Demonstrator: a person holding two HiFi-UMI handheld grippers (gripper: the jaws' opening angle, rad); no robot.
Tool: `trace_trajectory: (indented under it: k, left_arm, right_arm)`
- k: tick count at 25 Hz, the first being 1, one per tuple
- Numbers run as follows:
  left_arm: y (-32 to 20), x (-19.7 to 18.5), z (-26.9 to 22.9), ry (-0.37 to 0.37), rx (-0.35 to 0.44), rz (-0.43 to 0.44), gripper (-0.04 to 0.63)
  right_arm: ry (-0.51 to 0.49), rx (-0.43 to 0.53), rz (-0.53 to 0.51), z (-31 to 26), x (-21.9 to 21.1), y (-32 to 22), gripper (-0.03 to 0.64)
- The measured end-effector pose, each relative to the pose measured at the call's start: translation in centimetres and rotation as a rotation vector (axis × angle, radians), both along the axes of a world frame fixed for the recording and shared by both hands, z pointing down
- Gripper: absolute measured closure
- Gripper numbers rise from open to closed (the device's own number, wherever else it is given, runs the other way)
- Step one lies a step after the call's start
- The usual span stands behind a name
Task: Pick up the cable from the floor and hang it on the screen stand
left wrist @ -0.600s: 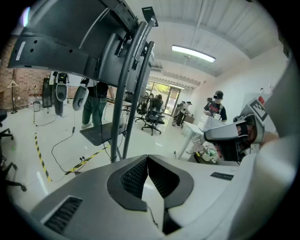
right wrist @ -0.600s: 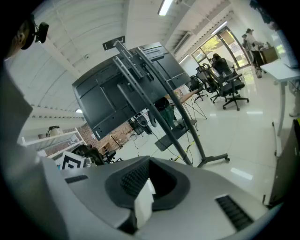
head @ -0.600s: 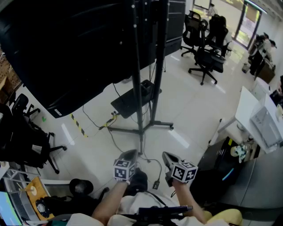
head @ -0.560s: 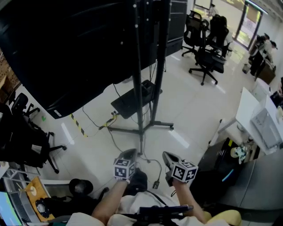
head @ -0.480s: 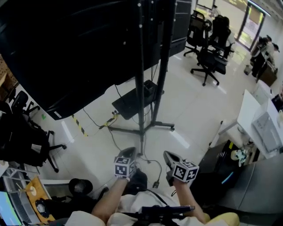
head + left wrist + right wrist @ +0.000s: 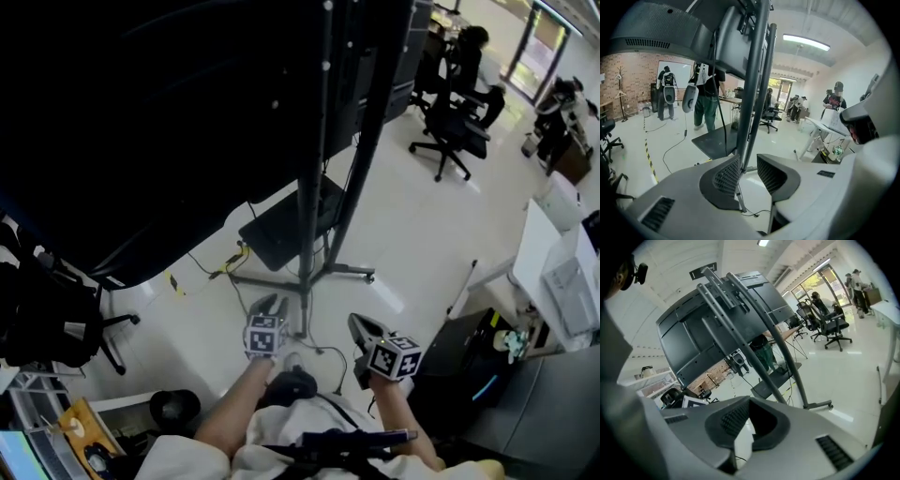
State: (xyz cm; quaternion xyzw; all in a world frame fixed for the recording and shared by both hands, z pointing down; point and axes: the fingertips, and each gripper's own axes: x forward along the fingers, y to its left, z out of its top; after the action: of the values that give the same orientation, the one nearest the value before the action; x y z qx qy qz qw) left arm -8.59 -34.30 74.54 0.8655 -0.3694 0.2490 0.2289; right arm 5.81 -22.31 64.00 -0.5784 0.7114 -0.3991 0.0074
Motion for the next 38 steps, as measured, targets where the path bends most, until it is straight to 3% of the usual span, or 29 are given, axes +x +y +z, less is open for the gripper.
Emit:
trace_trajectory:
  k: [3, 8, 16, 22, 31, 38]
  left_arm:
    - [-2.6, 0.1, 2.2, -0.032, -0.016, 0.003, 0.463]
    - [-5.8, 1.3, 6.3, -0.059, -0.113, 0.031, 0.463]
    - [-11.6, 3.3, 10.2, -0.104, -0.117, 0.007, 0.463]
    - [-12.8, 3.9, 13.0, -0.143, -0.163, 0.014, 0.446]
    - [-14.9, 4.8, 15.7, -0.173, -0.128, 0.063, 0.451]
    - [-14.8, 5.3, 17.2, -0.211, -0.124, 0.098, 0.527]
  right_arm:
    - [0.002, -0.002, -0.007, 0.0, -0.5, -2.7, 0.611]
    - [-0.005, -0.017, -0.001, 0.9, -0.7, -5.6, 0.611]
    - [-0.019, -0.022, 0.035, 2.7, 0.5, -8.1, 0.611]
    - [-0.026, -0.042, 0.084, 3.8, 2.2, -8.2, 0.611]
    - [-0.033, -0.102, 0.147, 6.5, 3.9, -6.7, 0.611]
    - [-0.003, -0.096, 0.172, 5.8, 5.1, -6.0, 0.611]
